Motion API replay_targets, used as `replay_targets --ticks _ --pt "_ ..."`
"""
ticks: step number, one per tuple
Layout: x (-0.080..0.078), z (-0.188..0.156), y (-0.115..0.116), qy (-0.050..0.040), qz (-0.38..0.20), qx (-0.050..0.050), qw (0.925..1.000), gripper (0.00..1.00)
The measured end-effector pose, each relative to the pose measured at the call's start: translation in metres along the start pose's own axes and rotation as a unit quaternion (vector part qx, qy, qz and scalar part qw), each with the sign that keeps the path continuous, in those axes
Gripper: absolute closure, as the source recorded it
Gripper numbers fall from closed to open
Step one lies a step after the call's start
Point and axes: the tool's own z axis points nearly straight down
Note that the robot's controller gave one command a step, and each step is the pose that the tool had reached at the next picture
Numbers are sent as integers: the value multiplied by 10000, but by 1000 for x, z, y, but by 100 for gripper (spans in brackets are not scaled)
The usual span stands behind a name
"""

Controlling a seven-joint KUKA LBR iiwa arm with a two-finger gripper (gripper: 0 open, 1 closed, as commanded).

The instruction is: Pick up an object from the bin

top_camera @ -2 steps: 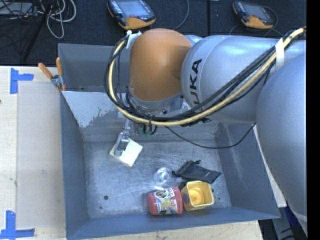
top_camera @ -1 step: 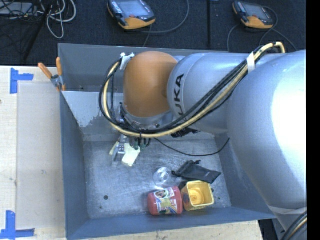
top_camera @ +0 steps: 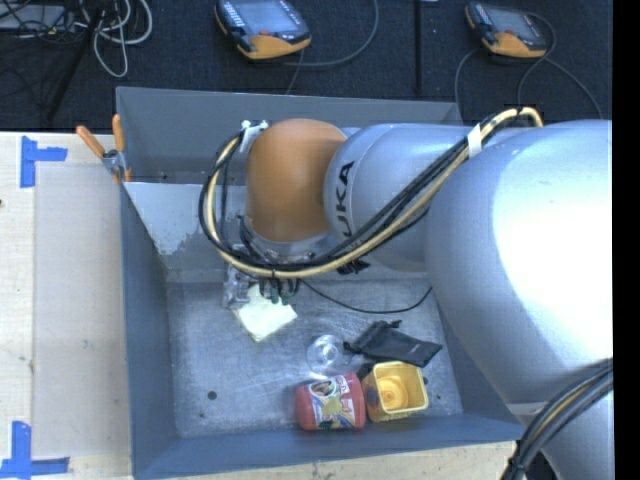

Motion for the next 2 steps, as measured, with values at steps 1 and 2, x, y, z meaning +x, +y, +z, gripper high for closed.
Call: replay_targets --ticks 1,2 --pt "0 0 0 1 4 1 10000 100" --pt "8 -53 2 45 35 23 10000 100"
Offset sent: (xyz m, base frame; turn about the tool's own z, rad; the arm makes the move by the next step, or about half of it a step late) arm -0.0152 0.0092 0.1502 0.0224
